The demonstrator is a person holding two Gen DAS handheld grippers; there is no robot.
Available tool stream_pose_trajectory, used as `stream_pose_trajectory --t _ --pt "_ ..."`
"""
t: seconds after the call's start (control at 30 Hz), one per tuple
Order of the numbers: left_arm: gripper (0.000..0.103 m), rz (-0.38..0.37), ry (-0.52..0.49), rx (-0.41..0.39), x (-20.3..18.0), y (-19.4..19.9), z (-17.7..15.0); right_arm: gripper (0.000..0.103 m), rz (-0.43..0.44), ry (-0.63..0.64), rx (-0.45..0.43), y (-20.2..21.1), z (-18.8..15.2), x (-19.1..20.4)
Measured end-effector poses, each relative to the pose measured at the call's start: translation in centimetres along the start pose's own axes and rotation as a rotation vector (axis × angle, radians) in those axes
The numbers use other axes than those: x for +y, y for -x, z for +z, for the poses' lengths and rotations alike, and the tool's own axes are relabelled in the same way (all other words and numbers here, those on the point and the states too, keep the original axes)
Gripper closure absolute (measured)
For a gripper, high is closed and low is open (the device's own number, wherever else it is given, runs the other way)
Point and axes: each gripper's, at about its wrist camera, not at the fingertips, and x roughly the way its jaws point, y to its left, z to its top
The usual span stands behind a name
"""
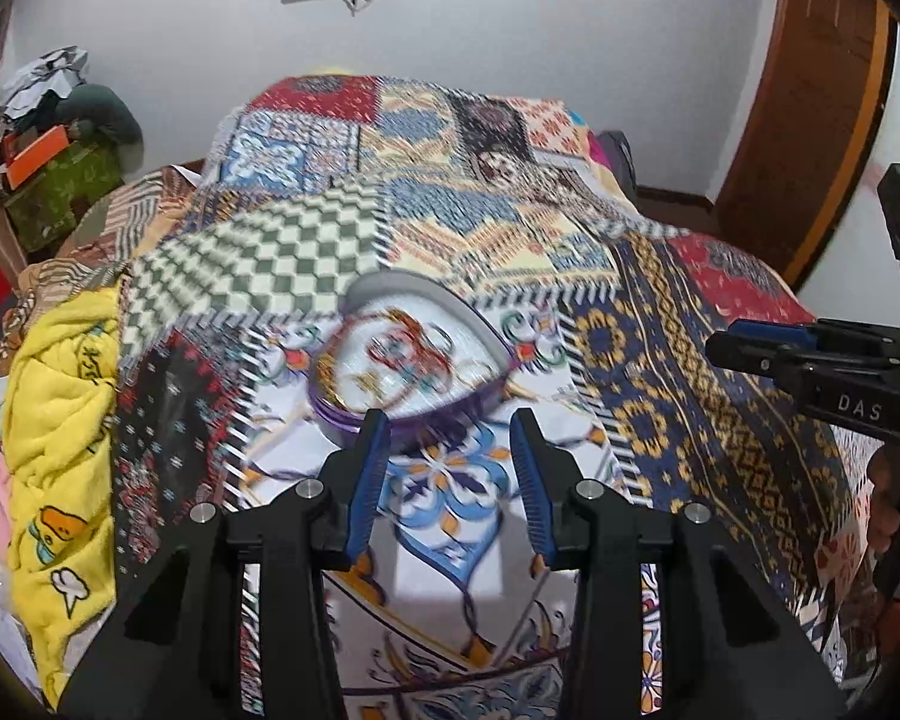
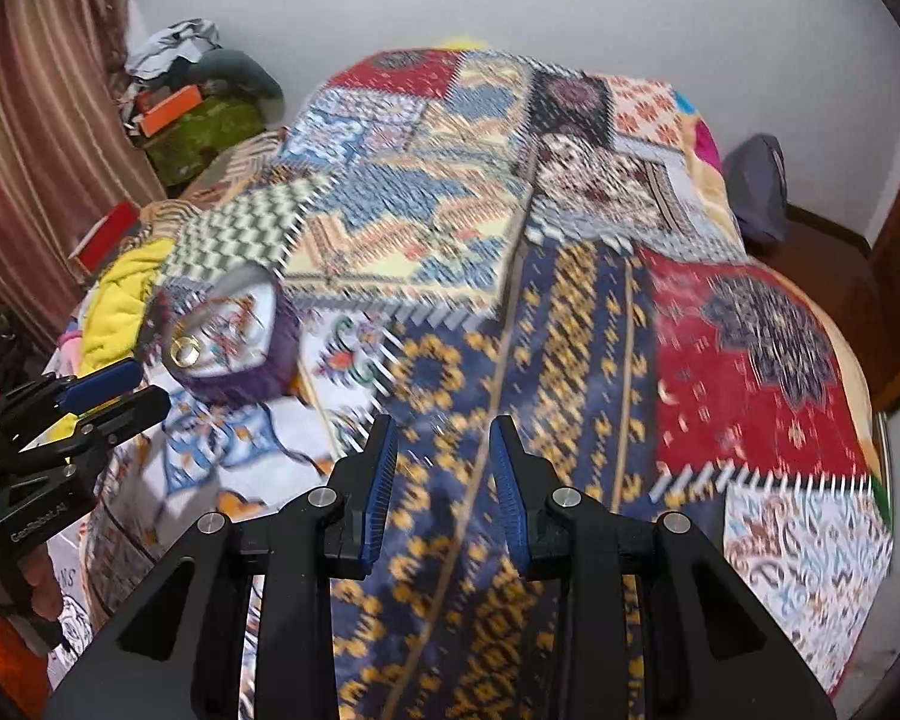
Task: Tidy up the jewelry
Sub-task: 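Move both grippers back to the remaining rings on the quilt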
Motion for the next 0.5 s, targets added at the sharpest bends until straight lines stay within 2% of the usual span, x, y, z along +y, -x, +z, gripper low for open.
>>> stream_pose_trajectory --t 0.27,0.5 --pt "0.062 -0.037 -0.018 0.058 -1.5 -1.8 -1.2 0.074 0.023 -0.035 0.067 -1.7 -1.4 -1.2" --pt "0.062 -0.049 -0.022 0.083 -2.2 -3.2 -1.3 0.074 0.039 -0.006 0.102 -3.9 -0.1 -0.7"
